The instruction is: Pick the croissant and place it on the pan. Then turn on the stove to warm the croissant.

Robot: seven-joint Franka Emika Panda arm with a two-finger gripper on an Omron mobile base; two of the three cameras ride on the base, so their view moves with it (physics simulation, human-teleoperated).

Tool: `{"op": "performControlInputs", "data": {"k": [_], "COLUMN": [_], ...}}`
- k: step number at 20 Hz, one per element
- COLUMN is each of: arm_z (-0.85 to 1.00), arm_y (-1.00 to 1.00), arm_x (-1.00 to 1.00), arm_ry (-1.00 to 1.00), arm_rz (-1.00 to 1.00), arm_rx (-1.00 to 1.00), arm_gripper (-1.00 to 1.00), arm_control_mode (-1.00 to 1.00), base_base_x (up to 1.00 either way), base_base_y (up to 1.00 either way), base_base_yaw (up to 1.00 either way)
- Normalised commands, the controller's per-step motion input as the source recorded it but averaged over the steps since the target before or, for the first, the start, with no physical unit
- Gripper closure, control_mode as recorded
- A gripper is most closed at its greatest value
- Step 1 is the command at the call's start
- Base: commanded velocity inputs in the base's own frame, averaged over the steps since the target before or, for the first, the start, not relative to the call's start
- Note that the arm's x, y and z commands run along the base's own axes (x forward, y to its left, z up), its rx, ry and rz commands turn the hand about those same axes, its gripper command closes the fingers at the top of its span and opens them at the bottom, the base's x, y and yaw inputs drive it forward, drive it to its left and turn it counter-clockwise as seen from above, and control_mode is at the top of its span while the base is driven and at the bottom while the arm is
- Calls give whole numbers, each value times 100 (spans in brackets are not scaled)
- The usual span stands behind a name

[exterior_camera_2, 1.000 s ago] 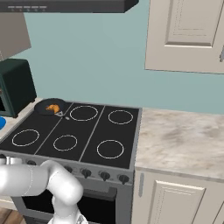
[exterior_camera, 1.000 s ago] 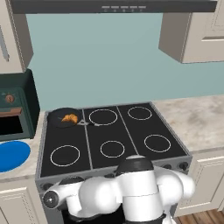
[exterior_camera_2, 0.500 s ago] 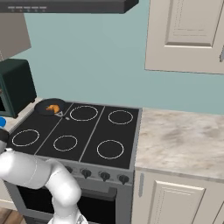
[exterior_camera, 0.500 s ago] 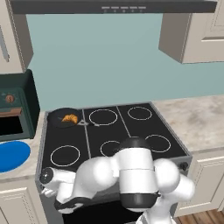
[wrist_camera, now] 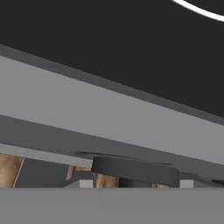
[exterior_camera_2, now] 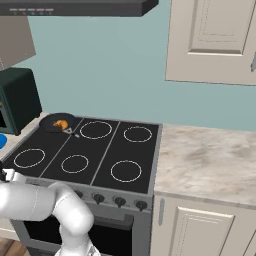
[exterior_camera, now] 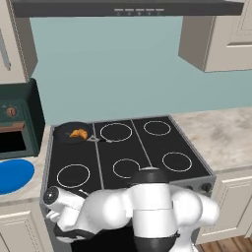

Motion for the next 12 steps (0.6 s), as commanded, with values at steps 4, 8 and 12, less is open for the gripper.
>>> {"op": "performControlInputs", "data": {"k": [4, 8, 12], "arm_z": [-20, -8, -9], "arm_y": [36, 14, 17], "arm_x": [18, 1, 0], "arm_ry": [40, 38, 35], "arm_rz": [19, 25, 26], "arm_rx": [-100, -100, -100], "arm_gripper": [100, 100, 100], "arm_control_mode": [-100, -100, -100], "base_base_x": [0, 0, 0], "base_base_y": [0, 0, 0], "base_base_yaw": [0, 0, 0]}}
